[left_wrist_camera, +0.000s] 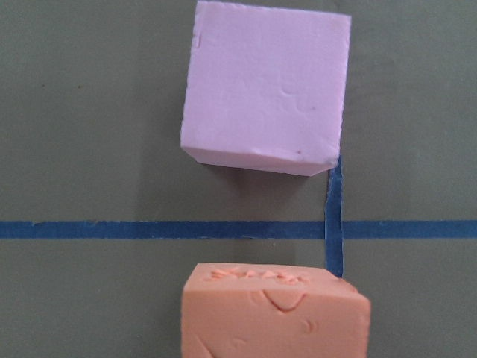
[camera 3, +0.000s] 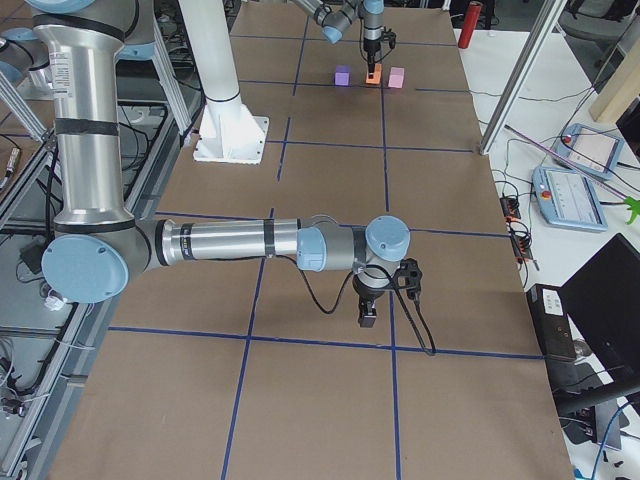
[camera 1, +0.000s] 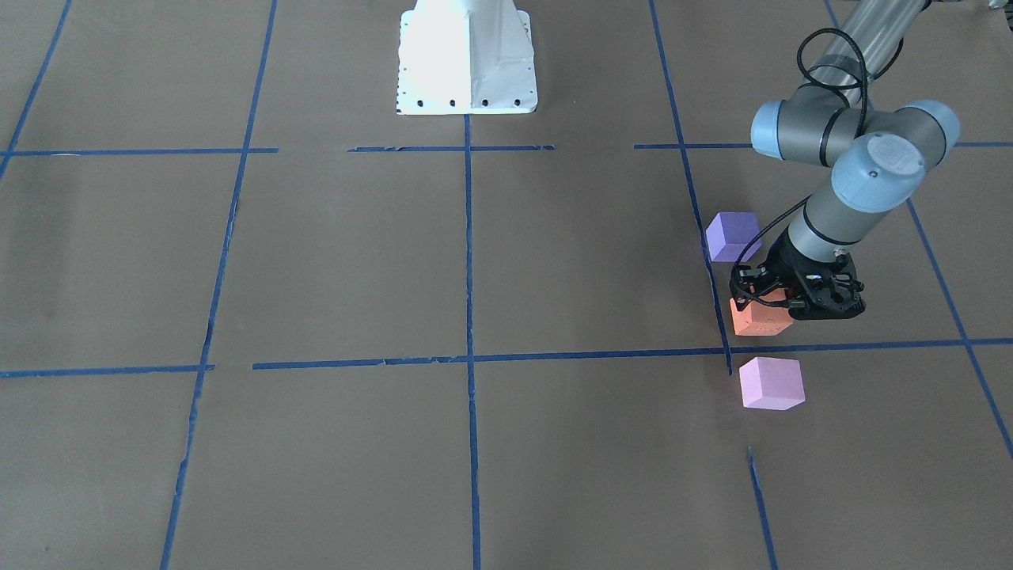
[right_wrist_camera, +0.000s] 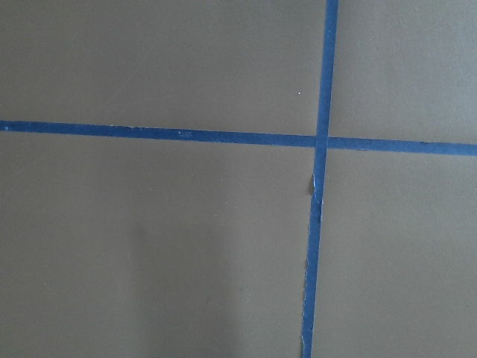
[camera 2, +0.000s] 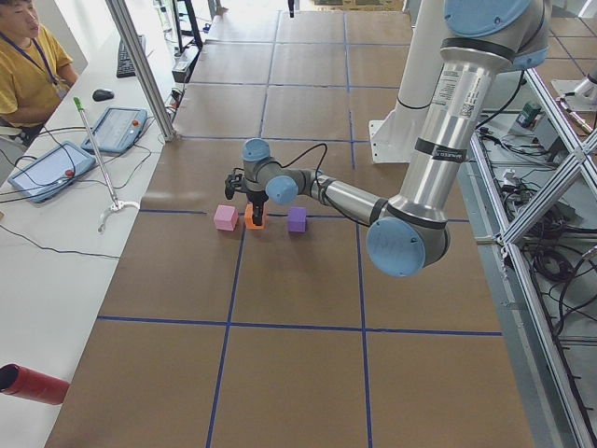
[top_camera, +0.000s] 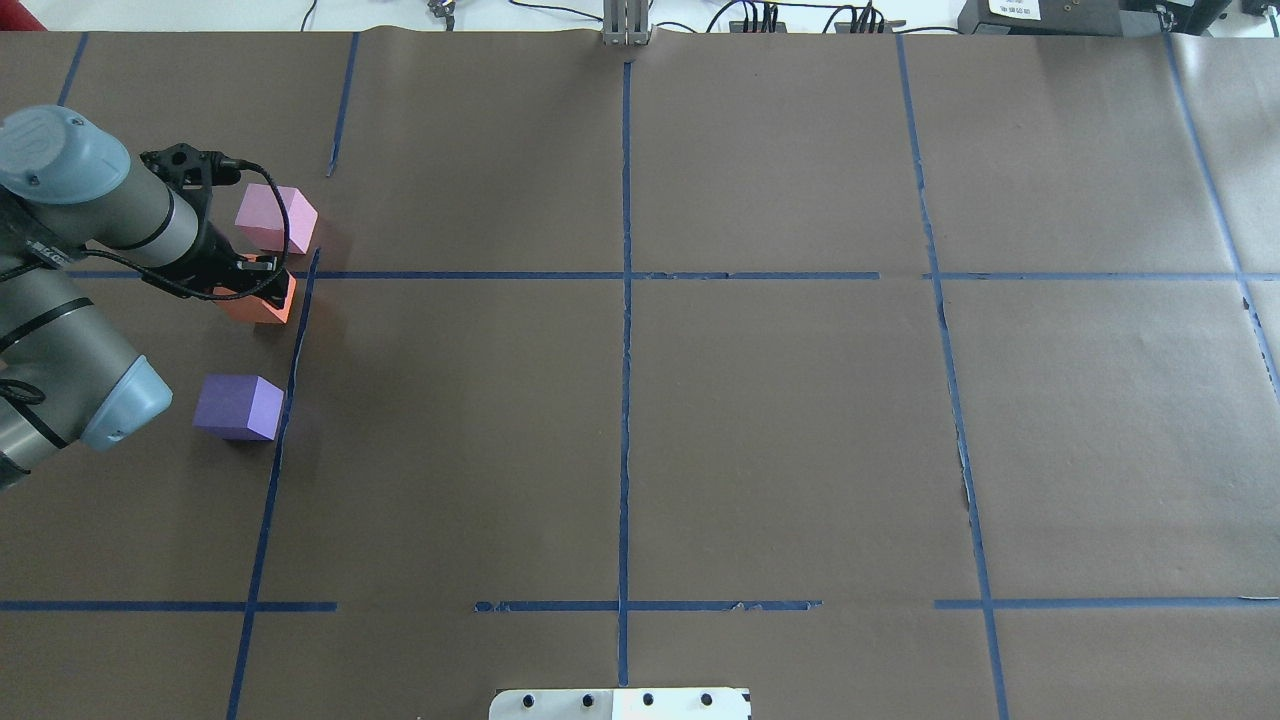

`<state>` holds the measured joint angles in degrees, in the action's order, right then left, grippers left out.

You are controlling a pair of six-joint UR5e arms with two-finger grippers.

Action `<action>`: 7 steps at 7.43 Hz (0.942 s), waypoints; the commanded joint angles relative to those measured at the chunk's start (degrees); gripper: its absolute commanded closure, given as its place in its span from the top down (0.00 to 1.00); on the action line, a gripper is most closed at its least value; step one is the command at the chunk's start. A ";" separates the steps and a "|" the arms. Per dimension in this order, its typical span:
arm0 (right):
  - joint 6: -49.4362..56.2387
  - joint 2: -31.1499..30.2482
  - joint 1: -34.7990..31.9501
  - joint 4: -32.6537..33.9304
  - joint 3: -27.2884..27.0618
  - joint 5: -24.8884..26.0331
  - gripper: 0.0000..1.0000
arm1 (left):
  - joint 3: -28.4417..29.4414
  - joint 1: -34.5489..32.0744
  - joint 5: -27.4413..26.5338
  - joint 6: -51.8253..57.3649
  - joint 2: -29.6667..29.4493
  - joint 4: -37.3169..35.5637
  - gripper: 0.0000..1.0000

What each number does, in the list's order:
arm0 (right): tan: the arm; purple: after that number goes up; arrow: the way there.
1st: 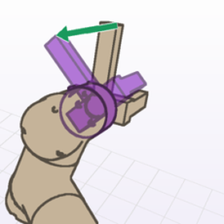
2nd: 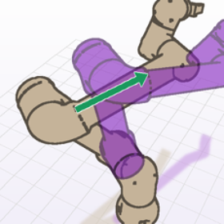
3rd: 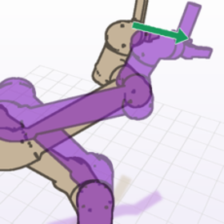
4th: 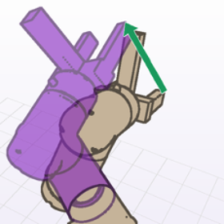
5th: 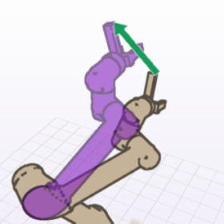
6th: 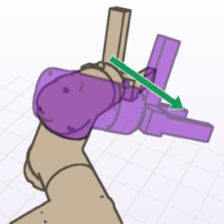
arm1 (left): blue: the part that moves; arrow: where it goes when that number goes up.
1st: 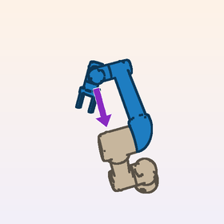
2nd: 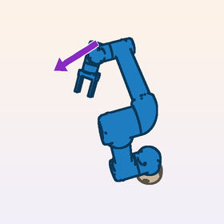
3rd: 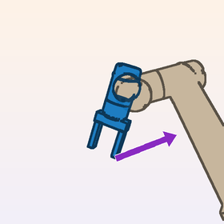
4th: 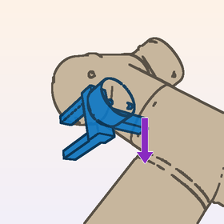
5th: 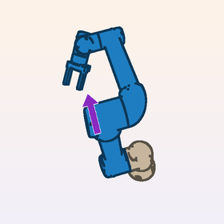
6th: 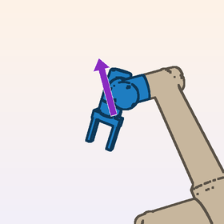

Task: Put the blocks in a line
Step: 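Carry the orange cube with the left gripper between the pink and purple cubes, then open the left gripper and lift it away from the cubes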

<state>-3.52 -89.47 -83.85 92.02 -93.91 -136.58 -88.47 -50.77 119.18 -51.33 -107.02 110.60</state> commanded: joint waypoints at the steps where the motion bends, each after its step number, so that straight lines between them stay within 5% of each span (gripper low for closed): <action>1: 0.00 0.00 0.00 0.00 0.04 0.00 1.00 | -0.47 -0.20 1.22 0.09 0.40 -0.21 1.00; 4: 0.00 0.00 0.00 0.00 0.04 0.00 1.00 | -6.08 -8.95 5.54 6.99 2.67 -3.53 0.99; 7: 0.00 0.00 0.00 0.00 0.04 0.00 1.00 | -6.55 -25.63 5.45 41.89 7.32 -14.18 1.00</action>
<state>-3.52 -89.47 -83.85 92.02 -93.89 -136.58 -95.31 -68.88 124.64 -25.15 -102.49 99.38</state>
